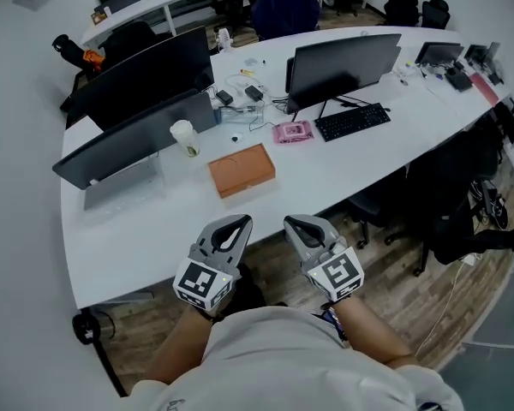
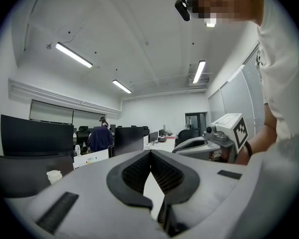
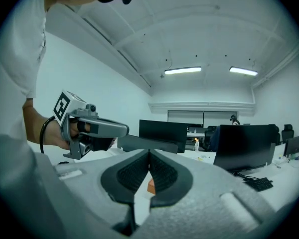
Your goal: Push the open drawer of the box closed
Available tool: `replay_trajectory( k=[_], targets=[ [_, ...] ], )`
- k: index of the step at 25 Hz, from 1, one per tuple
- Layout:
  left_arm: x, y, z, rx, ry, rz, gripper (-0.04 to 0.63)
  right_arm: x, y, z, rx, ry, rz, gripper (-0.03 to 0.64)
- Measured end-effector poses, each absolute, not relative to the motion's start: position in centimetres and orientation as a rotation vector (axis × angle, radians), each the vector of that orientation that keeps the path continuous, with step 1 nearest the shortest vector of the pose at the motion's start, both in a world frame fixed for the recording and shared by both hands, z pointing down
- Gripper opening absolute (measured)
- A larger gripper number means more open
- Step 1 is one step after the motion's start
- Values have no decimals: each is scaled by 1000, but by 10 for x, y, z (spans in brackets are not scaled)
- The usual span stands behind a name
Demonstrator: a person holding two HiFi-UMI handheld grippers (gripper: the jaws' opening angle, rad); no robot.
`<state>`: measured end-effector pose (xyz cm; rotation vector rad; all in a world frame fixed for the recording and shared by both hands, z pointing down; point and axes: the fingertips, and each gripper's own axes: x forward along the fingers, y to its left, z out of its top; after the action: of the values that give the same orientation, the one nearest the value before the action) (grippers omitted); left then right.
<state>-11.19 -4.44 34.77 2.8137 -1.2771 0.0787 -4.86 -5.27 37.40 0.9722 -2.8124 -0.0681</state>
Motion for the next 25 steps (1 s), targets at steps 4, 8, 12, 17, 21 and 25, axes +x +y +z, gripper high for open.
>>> replay_trajectory(
  k=[4, 8, 12, 17, 21, 25],
  targets=[
    [-106, -10, 339, 2842, -1373, 143, 0, -40, -20, 371, 942, -2829, -49, 3],
    [-102, 16, 332, 2836, -1367, 137, 0, -41, 7, 361, 937, -2846, -46, 3],
    [-109, 36, 334, 2846, -1337, 133, 0, -46, 24, 357, 963, -2850, -74, 3],
    [-128, 64, 330, 2863, -1276, 114, 0, -68, 53, 349, 1005, -2850, -75, 2],
    [-162, 91, 334, 2858, -1231, 102, 0, -99, 78, 353, 1025, -2836, -82, 3],
    [-200, 120, 335, 2872, -1195, 78, 0, -137, 108, 350, 1040, -2819, -98, 3]
  ],
)
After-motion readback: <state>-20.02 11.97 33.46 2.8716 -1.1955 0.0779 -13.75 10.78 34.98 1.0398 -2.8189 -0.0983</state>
